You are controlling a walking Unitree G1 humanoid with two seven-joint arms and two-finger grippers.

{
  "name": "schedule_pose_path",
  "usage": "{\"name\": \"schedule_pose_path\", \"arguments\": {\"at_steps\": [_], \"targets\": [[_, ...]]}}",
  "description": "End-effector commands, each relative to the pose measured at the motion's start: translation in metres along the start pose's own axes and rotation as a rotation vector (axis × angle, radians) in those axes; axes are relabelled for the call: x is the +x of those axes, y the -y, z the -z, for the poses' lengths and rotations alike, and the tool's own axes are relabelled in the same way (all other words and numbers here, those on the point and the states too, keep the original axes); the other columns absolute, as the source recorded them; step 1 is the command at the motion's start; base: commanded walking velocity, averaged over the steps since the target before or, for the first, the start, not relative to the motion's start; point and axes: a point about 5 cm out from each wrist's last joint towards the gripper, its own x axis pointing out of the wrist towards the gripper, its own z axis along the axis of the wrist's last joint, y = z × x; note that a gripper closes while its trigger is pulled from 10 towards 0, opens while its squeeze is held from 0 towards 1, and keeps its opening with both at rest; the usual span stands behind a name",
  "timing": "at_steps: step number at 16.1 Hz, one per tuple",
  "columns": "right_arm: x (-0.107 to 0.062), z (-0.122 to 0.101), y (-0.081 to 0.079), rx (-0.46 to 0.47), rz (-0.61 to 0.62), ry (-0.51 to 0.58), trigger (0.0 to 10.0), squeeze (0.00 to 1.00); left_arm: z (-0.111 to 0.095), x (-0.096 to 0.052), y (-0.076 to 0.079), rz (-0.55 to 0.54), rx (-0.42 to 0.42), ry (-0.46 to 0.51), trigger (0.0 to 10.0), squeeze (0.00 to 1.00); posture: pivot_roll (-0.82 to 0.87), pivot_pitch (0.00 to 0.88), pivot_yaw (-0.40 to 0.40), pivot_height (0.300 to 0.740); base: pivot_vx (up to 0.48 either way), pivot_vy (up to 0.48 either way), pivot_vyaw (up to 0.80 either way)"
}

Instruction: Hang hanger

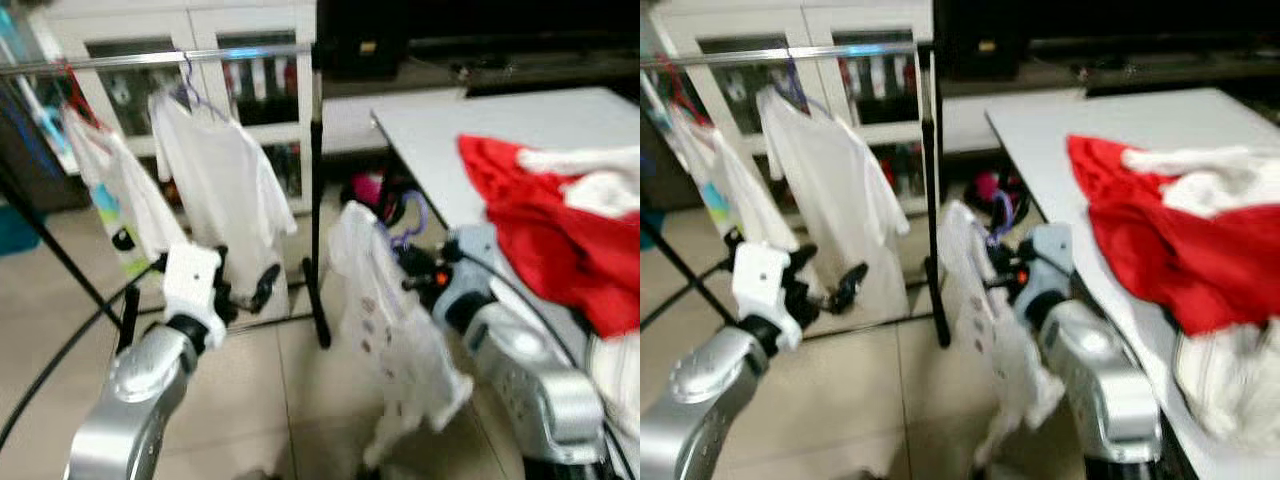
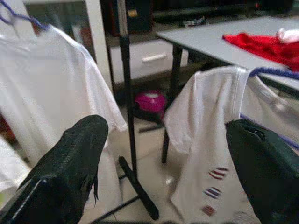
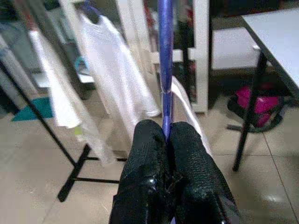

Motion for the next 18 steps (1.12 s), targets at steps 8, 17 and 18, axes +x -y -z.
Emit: {"name": "schedule_pose_path", "arguments": {"at_steps": [8, 17, 18], "targets": [[0.004, -0.016, -0.01, -0.063, -0.088, 0.019, 10.0, 0.0, -0.002, 0.005, 0.006, 0.117, 0.005, 0.004, 10.0, 0.13, -0.11, 0.0, 0.019, 0.74, -0.15, 0.0, 0.0], [0.01, -0.046, -0.033, -0.112, -0.221, 0.102, 0.0, 0.0, -0.018, 0.037, 0.016, 0.219, 0.036, 0.053, 10.0, 1.0, -0.13, 0.0, 0.014, 0.74, 0.0, 0.0, 0.0], [0.01, -0.047, -0.035, -0.117, -0.229, 0.105, 0.0, 0.0, -0.018, 0.038, 0.016, 0.222, 0.034, 0.051, 10.0, 1.0, -0.13, 0.0, 0.013, 0.74, 0.0, 0.0, 0.0]]}}
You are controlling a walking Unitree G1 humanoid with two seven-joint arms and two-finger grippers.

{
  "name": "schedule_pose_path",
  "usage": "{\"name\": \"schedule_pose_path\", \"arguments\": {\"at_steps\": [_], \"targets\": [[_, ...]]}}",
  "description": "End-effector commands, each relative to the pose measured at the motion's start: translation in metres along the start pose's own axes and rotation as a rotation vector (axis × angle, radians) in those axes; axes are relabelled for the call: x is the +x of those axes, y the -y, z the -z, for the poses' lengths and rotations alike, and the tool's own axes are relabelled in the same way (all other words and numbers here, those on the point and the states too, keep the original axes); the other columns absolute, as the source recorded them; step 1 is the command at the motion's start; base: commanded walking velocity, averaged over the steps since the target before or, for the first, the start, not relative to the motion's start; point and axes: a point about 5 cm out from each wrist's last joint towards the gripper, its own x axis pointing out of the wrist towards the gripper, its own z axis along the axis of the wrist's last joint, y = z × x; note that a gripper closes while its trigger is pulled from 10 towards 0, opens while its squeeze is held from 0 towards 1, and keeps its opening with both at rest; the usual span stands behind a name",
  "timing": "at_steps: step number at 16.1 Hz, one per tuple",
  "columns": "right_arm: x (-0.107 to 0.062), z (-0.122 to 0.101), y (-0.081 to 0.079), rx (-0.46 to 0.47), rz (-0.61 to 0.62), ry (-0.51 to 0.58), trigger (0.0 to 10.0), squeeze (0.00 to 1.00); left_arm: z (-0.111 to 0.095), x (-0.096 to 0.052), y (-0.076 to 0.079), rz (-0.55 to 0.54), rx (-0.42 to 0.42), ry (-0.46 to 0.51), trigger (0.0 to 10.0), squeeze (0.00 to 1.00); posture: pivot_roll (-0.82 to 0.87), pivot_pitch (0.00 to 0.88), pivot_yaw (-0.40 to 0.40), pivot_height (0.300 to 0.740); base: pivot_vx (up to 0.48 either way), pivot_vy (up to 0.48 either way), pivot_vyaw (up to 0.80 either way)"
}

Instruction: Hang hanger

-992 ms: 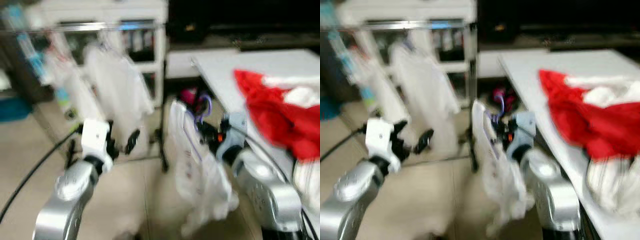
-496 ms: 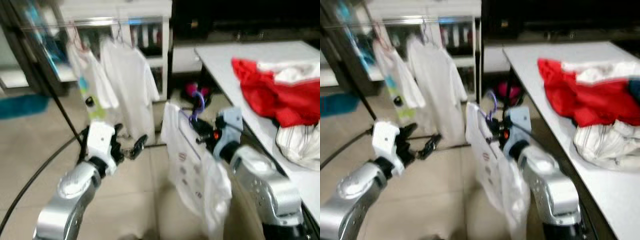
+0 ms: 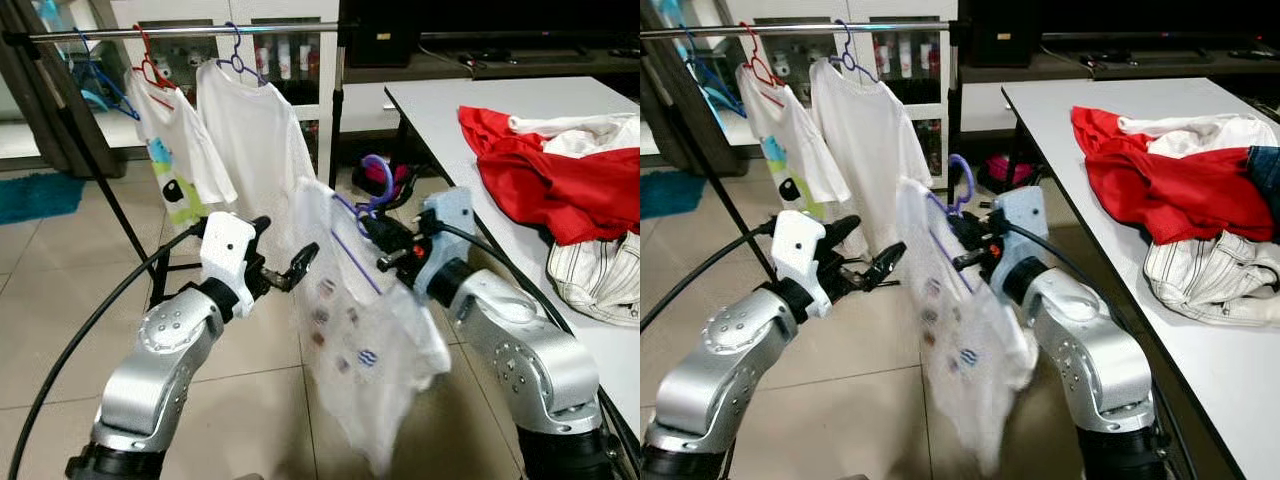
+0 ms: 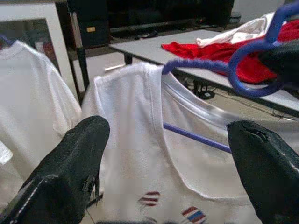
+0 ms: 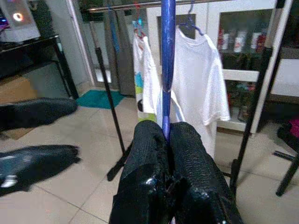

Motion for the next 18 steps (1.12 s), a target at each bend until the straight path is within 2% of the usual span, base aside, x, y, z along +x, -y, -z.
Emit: {"name": "schedule_pose_path", "arguments": {"at_steps": [1, 3, 4, 5, 6, 7, 13, 18], "targets": [[0.001, -0.012, -0.007, -0.028, -0.05, 0.035, 0.0, 0.0, -0.004, 0.008, 0.0, 0.024, -0.004, 0.01, 10.0, 0.53, -0.13, 0.0, 0.013, 0.74, 0.0, 0.0, 0.0], [0.001, -0.013, -0.011, -0.045, -0.08, 0.041, 0.0, 0.0, -0.004, 0.014, 0.0, 0.044, -0.018, 0.016, 10.0, 0.0, -0.14, 0.0, 0.015, 0.74, 0.0, 0.0, 0.0], [0.0, -0.016, -0.015, -0.05, -0.114, 0.058, 0.0, 0.0, -0.002, 0.022, -0.002, 0.048, -0.023, 0.015, 10.0, 0.0, -0.14, 0.0, 0.017, 0.74, 0.0, 0.0, 0.0], [0.0, -0.018, -0.018, -0.047, -0.128, 0.072, 0.0, 0.0, 0.001, 0.028, -0.004, 0.049, -0.022, 0.013, 8.9, 0.0, -0.14, 0.0, 0.019, 0.74, 0.0, 0.0, 0.0], [-0.001, -0.018, -0.018, -0.046, -0.133, 0.078, 0.0, 0.0, 0.002, 0.032, -0.005, 0.047, -0.001, 0.006, 2.0, 0.0, -0.14, 0.0, 0.024, 0.74, 0.0, 0.0, 0.0], [-0.001, -0.019, -0.019, -0.045, -0.135, 0.083, 0.0, 0.0, 0.002, 0.035, -0.007, 0.041, 0.025, -0.003, 0.0, 0.0, -0.15, 0.0, 0.027, 0.74, 0.0, 0.0, 0.0], [-0.007, -0.021, -0.017, -0.012, -0.135, 0.111, 0.0, 0.0, 0.004, 0.042, -0.024, -0.047, 0.098, -0.005, 0.0, 0.0, -0.15, 0.0, 0.03, 0.74, 0.0, 0.0, 0.0], [-0.01, -0.021, -0.015, -0.006, -0.136, 0.115, 0.0, 0.0, 0.005, 0.045, -0.025, -0.049, 0.095, 0.005, 0.0, 0.0, -0.15, 0.0, 0.029, 0.74, 0.0, 0.0, 0.0]]}}
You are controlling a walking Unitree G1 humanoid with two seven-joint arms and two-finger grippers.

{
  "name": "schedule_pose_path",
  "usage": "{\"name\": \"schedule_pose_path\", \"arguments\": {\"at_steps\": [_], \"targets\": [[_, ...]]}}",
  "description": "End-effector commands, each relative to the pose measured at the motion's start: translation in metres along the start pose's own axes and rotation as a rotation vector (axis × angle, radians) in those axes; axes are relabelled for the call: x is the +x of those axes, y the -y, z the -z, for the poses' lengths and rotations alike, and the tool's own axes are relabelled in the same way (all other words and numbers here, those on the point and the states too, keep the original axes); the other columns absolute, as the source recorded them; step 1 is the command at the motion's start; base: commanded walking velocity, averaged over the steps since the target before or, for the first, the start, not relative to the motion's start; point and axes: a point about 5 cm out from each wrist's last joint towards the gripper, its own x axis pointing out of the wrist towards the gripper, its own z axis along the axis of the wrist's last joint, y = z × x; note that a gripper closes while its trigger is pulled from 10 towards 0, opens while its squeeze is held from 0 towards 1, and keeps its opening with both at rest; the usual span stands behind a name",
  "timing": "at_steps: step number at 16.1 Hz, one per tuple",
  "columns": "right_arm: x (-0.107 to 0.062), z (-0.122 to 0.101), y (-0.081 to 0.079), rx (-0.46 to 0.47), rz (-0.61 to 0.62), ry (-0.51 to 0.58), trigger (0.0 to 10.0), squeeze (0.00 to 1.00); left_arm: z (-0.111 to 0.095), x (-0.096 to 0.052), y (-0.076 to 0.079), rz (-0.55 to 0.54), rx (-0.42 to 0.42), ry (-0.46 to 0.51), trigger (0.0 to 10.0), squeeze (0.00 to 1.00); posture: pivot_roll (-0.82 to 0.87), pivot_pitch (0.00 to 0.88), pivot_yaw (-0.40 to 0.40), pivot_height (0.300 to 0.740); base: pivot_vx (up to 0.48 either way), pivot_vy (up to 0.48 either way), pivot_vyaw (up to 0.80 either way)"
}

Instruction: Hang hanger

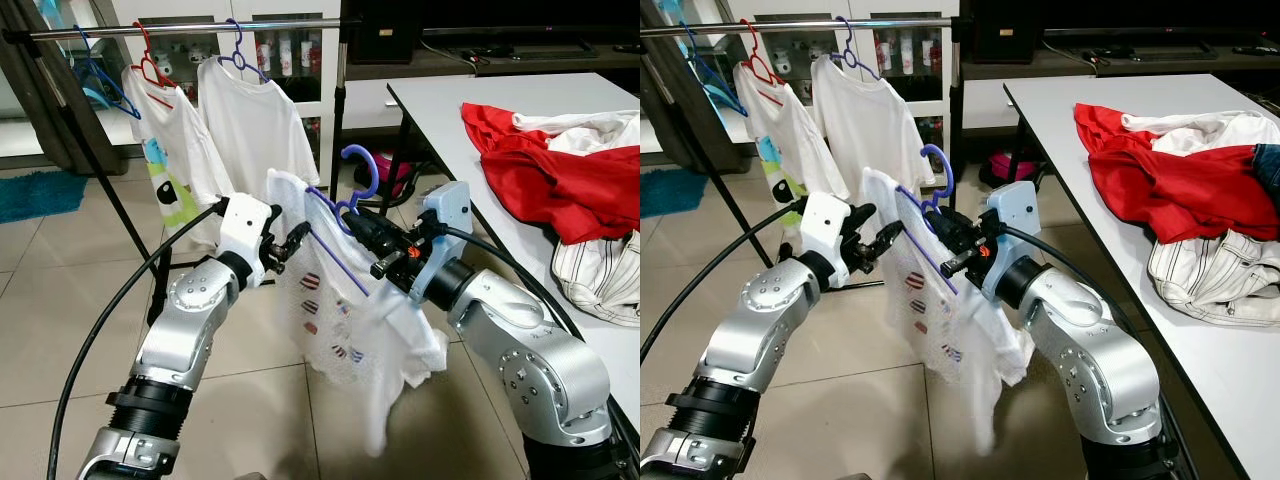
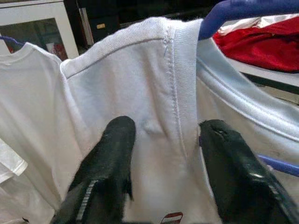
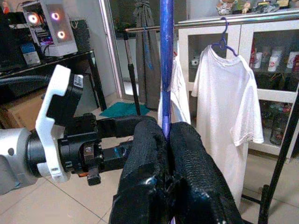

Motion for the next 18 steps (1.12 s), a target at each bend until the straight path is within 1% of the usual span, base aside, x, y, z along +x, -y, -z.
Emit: {"name": "schedule_pose_path", "arguments": {"at_steps": [1, 9, 16, 18], "targets": [[-0.003, -0.009, 0.001, -0.011, -0.009, 0.043, 0.0, 0.0, -0.005, 0.003, -0.003, -0.004, 0.007, 0.02, 0.0, 0.0, -0.15, 0.0, 0.027, 0.74, 0.0, 0.0, 0.0], [-0.002, -0.01, -0.001, -0.004, -0.038, 0.052, 0.0, 0.0, -0.005, 0.005, -0.007, -0.008, 0.014, 0.037, 0.0, 0.0, -0.15, 0.0, 0.019, 0.74, 0.0, 0.0, 0.0], [-0.003, -0.01, -0.002, 0.0, -0.045, 0.055, 0.0, 0.0, -0.003, 0.003, -0.011, -0.018, 0.011, 0.032, 0.0, 0.0, -0.15, 0.0, 0.021, 0.74, 0.0, 0.0, 0.0], [-0.004, -0.008, -0.002, 0.004, -0.039, 0.051, 0.0, 0.0, -0.007, 0.002, -0.017, -0.063, 0.014, 0.057, 0.0, 0.0, -0.15, 0.0, 0.021, 0.74, 0.0, 0.0, 0.0]]}}
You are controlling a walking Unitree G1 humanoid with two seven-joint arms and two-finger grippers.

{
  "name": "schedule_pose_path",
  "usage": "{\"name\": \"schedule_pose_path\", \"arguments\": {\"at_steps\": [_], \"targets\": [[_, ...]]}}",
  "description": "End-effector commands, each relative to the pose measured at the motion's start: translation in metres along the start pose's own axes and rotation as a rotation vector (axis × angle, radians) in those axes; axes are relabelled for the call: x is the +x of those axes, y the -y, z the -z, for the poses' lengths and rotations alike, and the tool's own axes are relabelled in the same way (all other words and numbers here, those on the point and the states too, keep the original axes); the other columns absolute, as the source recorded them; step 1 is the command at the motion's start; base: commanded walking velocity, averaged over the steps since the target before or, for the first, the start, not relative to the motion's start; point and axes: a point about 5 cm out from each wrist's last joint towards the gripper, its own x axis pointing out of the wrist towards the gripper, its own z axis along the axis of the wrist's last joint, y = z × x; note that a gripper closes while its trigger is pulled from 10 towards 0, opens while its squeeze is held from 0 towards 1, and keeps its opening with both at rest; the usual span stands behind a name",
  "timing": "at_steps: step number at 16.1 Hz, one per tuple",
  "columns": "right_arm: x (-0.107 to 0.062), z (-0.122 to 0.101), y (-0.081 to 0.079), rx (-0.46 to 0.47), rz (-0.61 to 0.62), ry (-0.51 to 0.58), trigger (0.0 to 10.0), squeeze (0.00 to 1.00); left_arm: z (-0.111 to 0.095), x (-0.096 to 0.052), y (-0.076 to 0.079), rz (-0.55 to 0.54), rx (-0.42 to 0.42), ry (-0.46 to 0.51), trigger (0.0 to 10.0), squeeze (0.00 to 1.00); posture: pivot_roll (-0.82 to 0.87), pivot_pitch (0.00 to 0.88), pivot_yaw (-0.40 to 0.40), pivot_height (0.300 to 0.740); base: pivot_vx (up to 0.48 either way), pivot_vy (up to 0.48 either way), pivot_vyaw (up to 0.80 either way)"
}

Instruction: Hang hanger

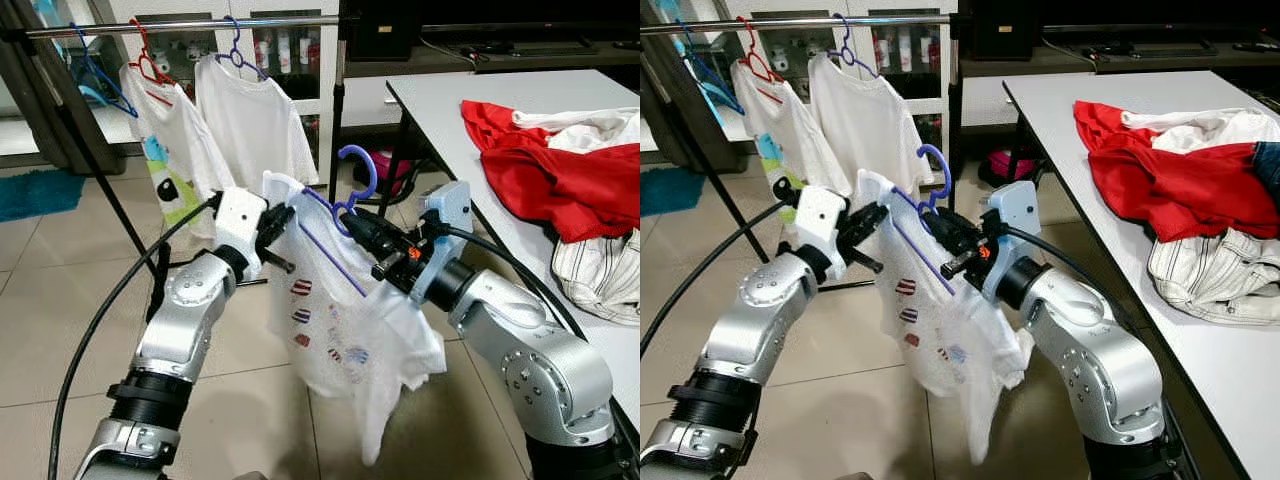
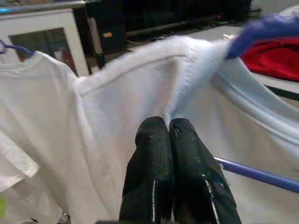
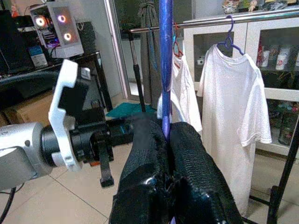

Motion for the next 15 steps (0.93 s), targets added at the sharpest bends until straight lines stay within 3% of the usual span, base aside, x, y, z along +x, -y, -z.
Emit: {"name": "schedule_pose_path", "arguments": {"at_steps": [1, 3, 4, 5, 8, 10, 12, 15], "targets": [[-0.003, -0.006, 0.0, -0.011, 0.003, 0.034, 0.0, 0.0, -0.007, 0.001, -0.009, -0.044, 0.015, 0.034, 0.0, 0.0, -0.15, 0.0, 0.023, 0.74, 0.0, 0.0, 0.0], [-0.008, 0.011, 0.015, -0.039, 0.1, -0.08, 0.0, 0.0, -0.03, -0.005, -0.022, -0.125, 0.086, 0.128, 0.0, 0.0, -0.15, 0.0, 0.024, 0.74, 0.0, 0.0, 0.0], [-0.009, 0.013, 0.015, -0.053, 0.085, -0.095, 0.0, 0.0, -0.035, -0.007, -0.027, -0.159, 0.125, 0.139, 0.0, 0.0, -0.15, 0.0, 0.024, 0.74, 0.0, 0.0, 0.0], [-0.015, 0.018, 0.013, -0.075, 0.043, -0.134, 0.0, 0.0, -0.055, -0.013, -0.041, -0.254, 0.169, 0.198, 0.0, 0.0, -0.15, 0.0, 0.025, 0.74, 0.0, 0.0, 0.0], [-0.022, 0.025, 0.005, -0.107, -0.066, -0.188, 0.0, 0.0, -0.076, -0.018, -0.058, -0.322, 0.183, 0.241, 0.0, 0.0, -0.14, 0.0, 0.02, 0.74, 0.0, 0.0, 0.0], [-0.026, 0.024, -0.001, -0.098, -0.149, -0.179, 0.0, 0.0, -0.077, -0.022, -0.083, -0.435, 0.212, 0.192, 0.0, 0.0, -0.13, 0.0, 0.023, 0.74, 0.0, 0.0, 0.0], [-0.03, 0.015, -0.006, -0.065, -0.221, -0.117, 0.0, 0.0, -0.06, -0.027, -0.11, -0.513, 0.224, 0.063, 0.0, 0.0, -0.14, 0.0, 0.031, 0.74, 0.0, 0.0, 0.0], [-0.033, 0.01, -0.009, -0.037, -0.252, -0.078, 0.0, 0.0, -0.04, -0.027, -0.112, -0.516, 0.186, 0.002, 0.0, 0.0, -0.14, 0.0, 0.035, 0.74, 0.0, 0.0, 0.0]]}}
